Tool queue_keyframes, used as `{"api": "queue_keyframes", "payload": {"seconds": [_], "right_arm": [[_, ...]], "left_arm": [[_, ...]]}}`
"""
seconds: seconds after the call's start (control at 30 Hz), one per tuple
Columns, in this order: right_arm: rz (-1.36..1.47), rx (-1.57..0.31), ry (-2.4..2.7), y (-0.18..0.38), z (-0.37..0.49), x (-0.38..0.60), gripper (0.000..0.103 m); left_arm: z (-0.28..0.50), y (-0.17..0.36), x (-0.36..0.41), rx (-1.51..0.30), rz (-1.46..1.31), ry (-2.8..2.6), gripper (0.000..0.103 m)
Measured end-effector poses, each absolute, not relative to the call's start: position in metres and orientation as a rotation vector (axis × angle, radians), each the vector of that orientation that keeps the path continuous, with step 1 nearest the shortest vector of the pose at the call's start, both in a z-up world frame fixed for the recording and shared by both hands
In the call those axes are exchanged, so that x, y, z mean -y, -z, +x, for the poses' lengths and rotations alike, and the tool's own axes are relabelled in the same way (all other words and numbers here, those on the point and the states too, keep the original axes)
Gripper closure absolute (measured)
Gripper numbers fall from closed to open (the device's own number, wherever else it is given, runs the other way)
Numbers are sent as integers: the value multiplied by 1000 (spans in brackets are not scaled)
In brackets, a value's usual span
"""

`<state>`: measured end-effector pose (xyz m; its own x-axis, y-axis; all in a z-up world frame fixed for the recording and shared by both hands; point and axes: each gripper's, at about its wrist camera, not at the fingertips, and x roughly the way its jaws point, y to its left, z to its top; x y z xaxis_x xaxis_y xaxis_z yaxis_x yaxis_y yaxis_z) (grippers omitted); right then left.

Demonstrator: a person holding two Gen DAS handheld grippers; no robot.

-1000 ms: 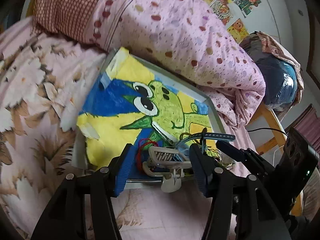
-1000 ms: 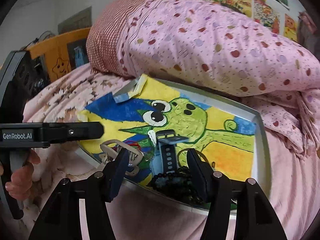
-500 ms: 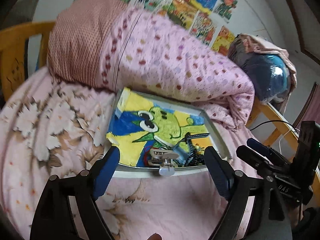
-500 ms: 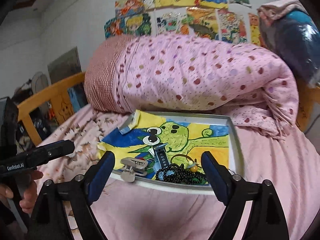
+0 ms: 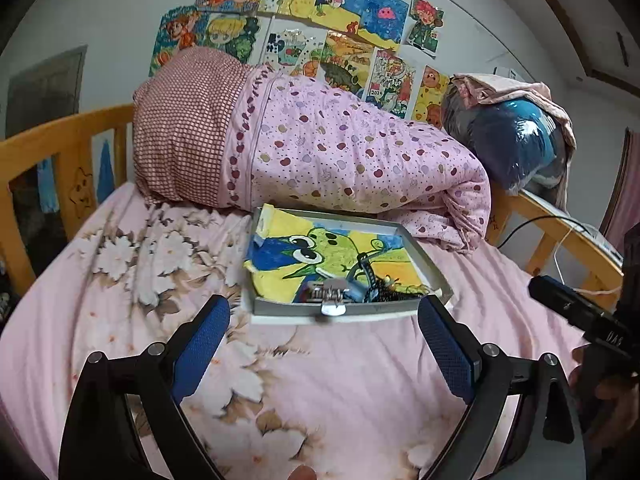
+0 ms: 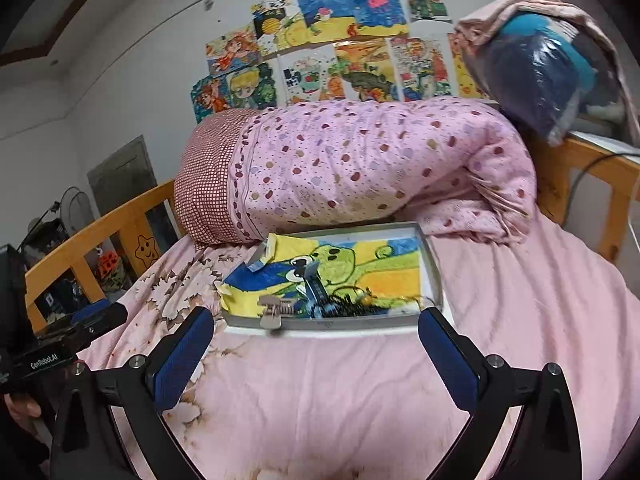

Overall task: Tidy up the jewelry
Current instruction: 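Withdraw both tools up and away from the tray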

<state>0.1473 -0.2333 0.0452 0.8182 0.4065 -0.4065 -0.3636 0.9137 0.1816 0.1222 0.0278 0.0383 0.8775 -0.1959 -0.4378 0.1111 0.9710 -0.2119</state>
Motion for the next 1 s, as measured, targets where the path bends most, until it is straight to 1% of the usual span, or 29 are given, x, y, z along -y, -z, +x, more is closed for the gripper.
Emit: {"api": "queue_keyframes", "payload": {"seconds": [0.2,0.37,0.63,1.0], "right_arm": [[84,-482,-392,-29,116,235,0],[36,-487,-388,-15,110,227,0],[47,-514,-382,-1,114,230,0],[64,-531,-379,4,115,237,0]], "left_arm": [[92,-23,-26,-484,-146,150,11],[79,-10,-25,-503,-118,150,11],[76,2,-19,-525,-98,152,11],[79,9,-15,-537,-104,143,11]]}}
